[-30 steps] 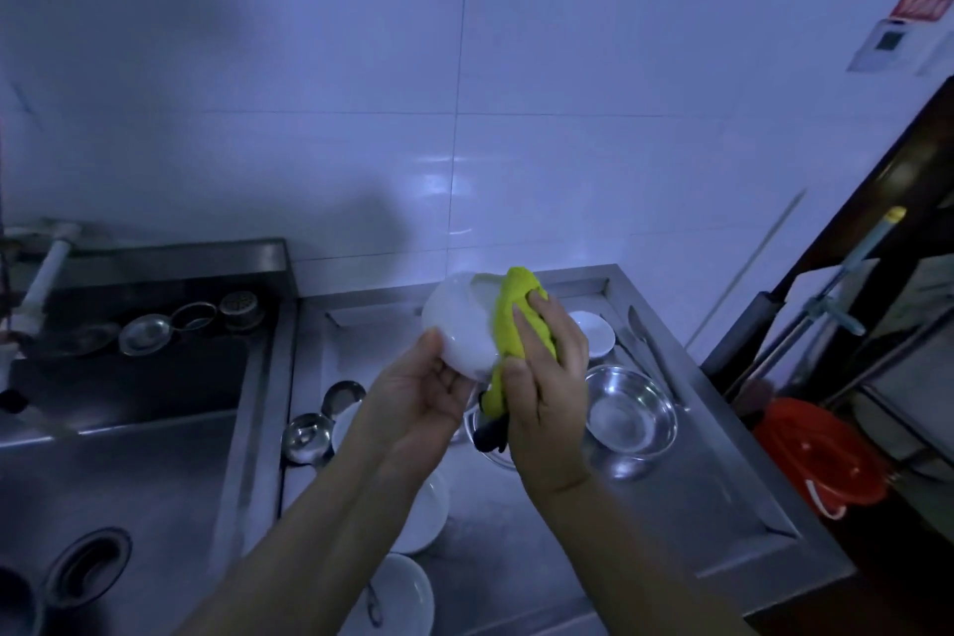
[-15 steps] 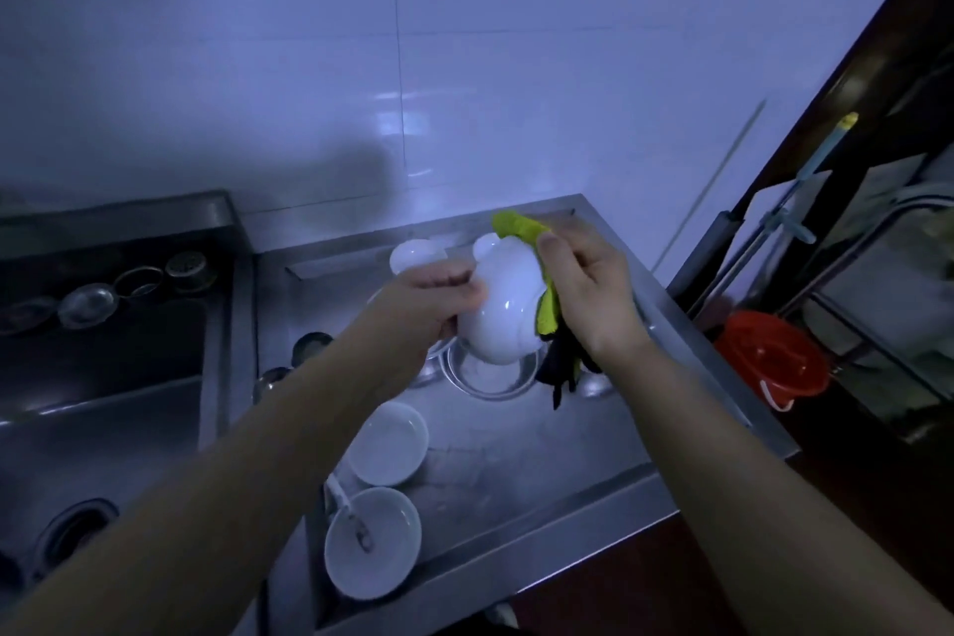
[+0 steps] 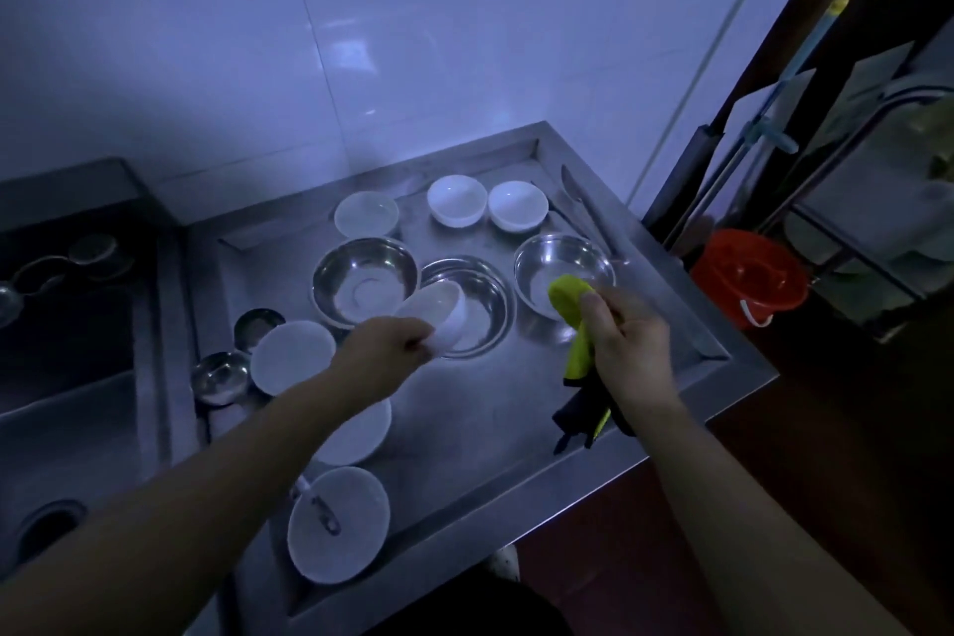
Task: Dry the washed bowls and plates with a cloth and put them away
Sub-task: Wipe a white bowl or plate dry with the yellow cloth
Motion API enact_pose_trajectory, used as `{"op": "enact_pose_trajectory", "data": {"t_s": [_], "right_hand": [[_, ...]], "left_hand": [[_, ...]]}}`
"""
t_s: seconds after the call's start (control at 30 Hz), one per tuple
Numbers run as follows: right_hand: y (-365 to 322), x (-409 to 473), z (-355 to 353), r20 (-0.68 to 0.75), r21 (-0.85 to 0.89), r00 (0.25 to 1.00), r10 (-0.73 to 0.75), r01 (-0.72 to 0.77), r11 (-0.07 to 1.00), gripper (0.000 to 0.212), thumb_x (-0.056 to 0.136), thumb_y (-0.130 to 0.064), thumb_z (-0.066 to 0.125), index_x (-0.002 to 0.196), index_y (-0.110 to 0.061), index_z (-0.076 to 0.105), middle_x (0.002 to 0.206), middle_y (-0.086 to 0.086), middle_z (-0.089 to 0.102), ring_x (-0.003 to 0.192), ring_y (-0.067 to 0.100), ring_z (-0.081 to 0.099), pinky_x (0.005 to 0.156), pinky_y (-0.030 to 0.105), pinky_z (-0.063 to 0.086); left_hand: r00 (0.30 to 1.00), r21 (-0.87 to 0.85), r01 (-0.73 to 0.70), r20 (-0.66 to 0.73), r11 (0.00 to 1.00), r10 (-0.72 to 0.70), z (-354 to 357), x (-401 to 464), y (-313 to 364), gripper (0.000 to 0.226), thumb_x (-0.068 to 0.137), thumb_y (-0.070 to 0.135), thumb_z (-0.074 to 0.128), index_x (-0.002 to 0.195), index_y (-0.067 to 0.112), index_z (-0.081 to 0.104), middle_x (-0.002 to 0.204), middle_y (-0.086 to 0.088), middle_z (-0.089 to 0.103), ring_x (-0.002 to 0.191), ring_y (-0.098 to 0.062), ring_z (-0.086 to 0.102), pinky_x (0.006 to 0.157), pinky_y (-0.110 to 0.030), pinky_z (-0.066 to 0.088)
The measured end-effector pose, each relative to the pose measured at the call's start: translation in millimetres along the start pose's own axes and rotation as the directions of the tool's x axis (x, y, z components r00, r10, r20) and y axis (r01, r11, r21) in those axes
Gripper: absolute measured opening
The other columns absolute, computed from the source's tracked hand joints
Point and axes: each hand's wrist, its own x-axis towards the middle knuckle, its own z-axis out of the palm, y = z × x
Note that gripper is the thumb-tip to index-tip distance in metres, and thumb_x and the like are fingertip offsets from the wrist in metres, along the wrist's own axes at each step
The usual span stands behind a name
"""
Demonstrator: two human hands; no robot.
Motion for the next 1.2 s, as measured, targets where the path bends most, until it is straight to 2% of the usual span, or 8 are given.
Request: {"op": "enact_pose_trajectory", "data": {"t_s": [0.3, 0.47, 0.57, 0.67, 0.8, 0.9, 1.0, 1.2], "right_hand": [[42, -20, 11, 0.087, 0.199, 0.983, 0.160, -0.174, 0.964, 0.021, 0.085, -0.039, 0.056, 0.093, -0.029, 0.073, 0.047, 0.012, 0.060, 0.070, 0.023, 0.071, 0.087, 0.034, 0.054], [40, -22, 16, 0.098, 0.219, 0.983, 0.158, -0.176, 0.960, 0.021, 0.081, -0.043, 0.058, 0.089, -0.032, 0.075, 0.042, 0.013, 0.055, 0.058, 0.023, 0.069, 0.080, 0.017, 0.054], [39, -22, 22, 0.110, 0.210, 0.981, 0.160, -0.181, 0.961, 0.023, 0.079, -0.047, 0.057, 0.090, -0.036, 0.074, 0.046, 0.014, 0.059, 0.069, 0.019, 0.071, 0.084, 0.021, 0.053], [41, -22, 29, 0.135, 0.198, 0.977, 0.168, -0.193, 0.961, 0.023, 0.081, -0.047, 0.056, 0.092, -0.036, 0.073, 0.047, 0.015, 0.060, 0.071, 0.020, 0.071, 0.086, 0.027, 0.054], [38, -24, 40, 0.185, 0.193, 0.970, 0.158, -0.193, 0.962, 0.029, 0.081, -0.053, 0.060, 0.098, -0.034, 0.072, 0.043, 0.016, 0.056, 0.062, 0.030, 0.070, 0.083, 0.040, 0.057], [31, -25, 47, 0.194, 0.189, 0.973, 0.125, -0.162, 0.969, 0.040, 0.076, -0.068, 0.060, 0.097, -0.036, 0.072, 0.043, 0.014, 0.056, 0.063, 0.029, 0.069, 0.083, 0.044, 0.055], [26, -28, 57, 0.199, 0.216, 0.975, 0.102, -0.144, 0.966, 0.028, 0.082, -0.055, 0.061, 0.098, -0.035, 0.073, 0.044, 0.015, 0.056, 0.054, 0.029, 0.067, 0.079, 0.039, 0.057], [13, -43, 75, 0.237, 0.197, 0.970, 0.059, -0.108, 0.975, 0.023, 0.084, -0.048, 0.061, 0.094, -0.031, 0.073, 0.039, 0.011, 0.052, 0.042, 0.027, 0.061, 0.069, 0.026, 0.058]], "left_hand": [[0.994, 0.372, 0.096, 0.013, 0.923, -0.109, 100, 3, -53, 0.036, 0.096, 0.026, 0.041, 0.128, 0.026, 0.056, 0.127, -0.002, 0.060, 0.116, -0.023, 0.054, 0.095, -0.031, 0.039], [0.998, 0.430, 0.013, 0.055, 0.903, -0.041, 106, -2, -45, 0.024, 0.087, 0.017, 0.057, 0.106, 0.018, 0.071, 0.097, -0.010, 0.070, 0.092, -0.029, 0.064, 0.079, -0.034, 0.051], [0.993, 0.503, -0.079, 0.114, 0.860, 0.025, 102, -5, -41, 0.025, 0.041, 0.010, 0.088, 0.059, 0.017, 0.072, 0.049, -0.004, 0.062, 0.047, -0.023, 0.061, 0.040, -0.023, 0.047], [0.995, 0.510, -0.060, 0.094, 0.858, 0.014, 106, -5, -43, 0.031, 0.029, 0.012, 0.090, 0.048, 0.017, 0.067, 0.042, -0.001, 0.057, 0.040, -0.019, 0.057, 0.033, -0.021, 0.044], [0.989, 0.450, -0.004, 0.131, 0.893, -0.062, 102, -5, -44, 0.025, 0.084, 0.011, 0.059, 0.109, 0.013, 0.066, 0.100, -0.012, 0.068, 0.097, -0.028, 0.062, 0.078, -0.033, 0.052], [0.998, 0.292, 0.000, -0.054, 0.956, 0.017, 79, -24, -50, 0.041, 0.065, 0.004, 0.079, 0.105, 0.004, 0.069, 0.095, -0.015, 0.071, 0.086, -0.031, 0.068, 0.072, -0.037, 0.055], [0.938, 0.156, 0.292, -0.238, 0.944, -0.251, 58, -46, -81, 0.035, 0.066, -0.001, 0.076, 0.099, -0.002, 0.066, 0.092, -0.021, 0.065, 0.085, -0.037, 0.061, 0.072, -0.041, 0.050], [0.778, -0.057, 0.623, -0.064, 0.780, -0.625, 53, -59, -119, 0.030, 0.089, 0.012, 0.057, 0.110, -0.005, 0.045, 0.114, -0.023, 0.053, 0.102, -0.039, 0.054, 0.072, -0.037, 0.040]]}}
